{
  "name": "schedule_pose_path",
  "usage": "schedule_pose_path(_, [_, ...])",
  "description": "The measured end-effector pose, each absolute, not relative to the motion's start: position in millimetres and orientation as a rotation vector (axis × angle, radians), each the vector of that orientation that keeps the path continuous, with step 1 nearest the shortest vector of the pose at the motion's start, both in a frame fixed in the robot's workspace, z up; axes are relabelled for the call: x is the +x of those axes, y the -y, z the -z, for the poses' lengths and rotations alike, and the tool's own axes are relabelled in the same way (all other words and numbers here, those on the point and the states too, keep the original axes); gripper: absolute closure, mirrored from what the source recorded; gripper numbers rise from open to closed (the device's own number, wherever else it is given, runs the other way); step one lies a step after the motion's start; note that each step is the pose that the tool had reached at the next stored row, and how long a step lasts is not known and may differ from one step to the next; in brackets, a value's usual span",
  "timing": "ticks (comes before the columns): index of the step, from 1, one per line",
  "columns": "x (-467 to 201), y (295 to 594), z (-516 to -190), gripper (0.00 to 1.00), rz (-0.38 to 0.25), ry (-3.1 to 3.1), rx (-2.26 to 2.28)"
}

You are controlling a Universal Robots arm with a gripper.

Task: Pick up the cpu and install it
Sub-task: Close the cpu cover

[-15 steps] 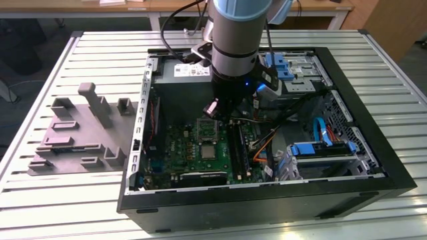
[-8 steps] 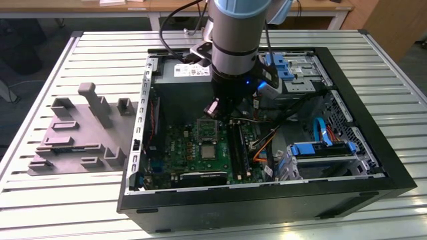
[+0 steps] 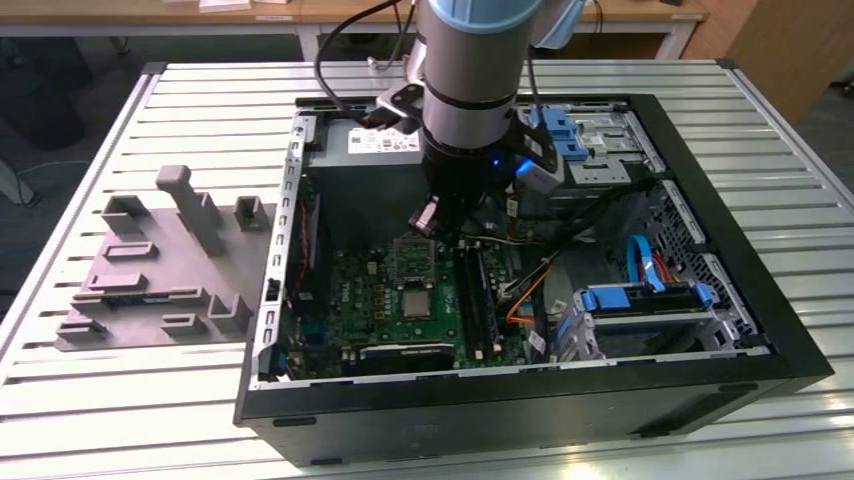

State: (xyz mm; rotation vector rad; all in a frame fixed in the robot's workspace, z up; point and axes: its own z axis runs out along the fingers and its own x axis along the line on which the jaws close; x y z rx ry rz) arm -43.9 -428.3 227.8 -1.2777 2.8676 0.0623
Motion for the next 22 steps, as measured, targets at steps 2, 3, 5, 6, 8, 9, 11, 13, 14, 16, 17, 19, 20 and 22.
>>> schedule_pose_path(2, [-44,428,-228,0.89,-0.062,-2.857,-1.301])
schedule_pose_path(3, [-45,428,-228,0.89,-0.062,-2.855,-1.308])
schedule_pose_path(5, [-46,428,-228,0.89,-0.062,-2.853,-1.311])
schedule_pose_path(6, [-47,428,-228,0.89,-0.062,-2.853,-1.312])
schedule_pose_path(8, [-48,428,-228,0.89,-0.062,-2.852,-1.313])
schedule_pose_path(9, [-48,428,-229,0.89,-0.062,-2.852,-1.314])
schedule_pose_path(11, [-48,428,-231,0.89,-0.063,-2.851,-1.317])
schedule_pose_path(13, [-48,428,-233,0.89,-0.063,-2.848,-1.323])
schedule_pose_path(14, [-48,428,-234,0.89,-0.063,-2.847,-1.327])
schedule_pose_path(16, [-48,428,-235,0.89,-0.063,-2.844,-1.335])
schedule_pose_path(17, [-48,428,-237,0.89,-0.064,-2.837,-1.351])
schedule_pose_path(19, [-49,428,-237,0.89,-0.065,-2.828,-1.374])
schedule_pose_path(20, [-49,428,-238,0.89,-0.066,-2.824,-1.384])
schedule_pose_path(22, [-49,428,-238,0.89,-0.067,-2.819,-1.401])
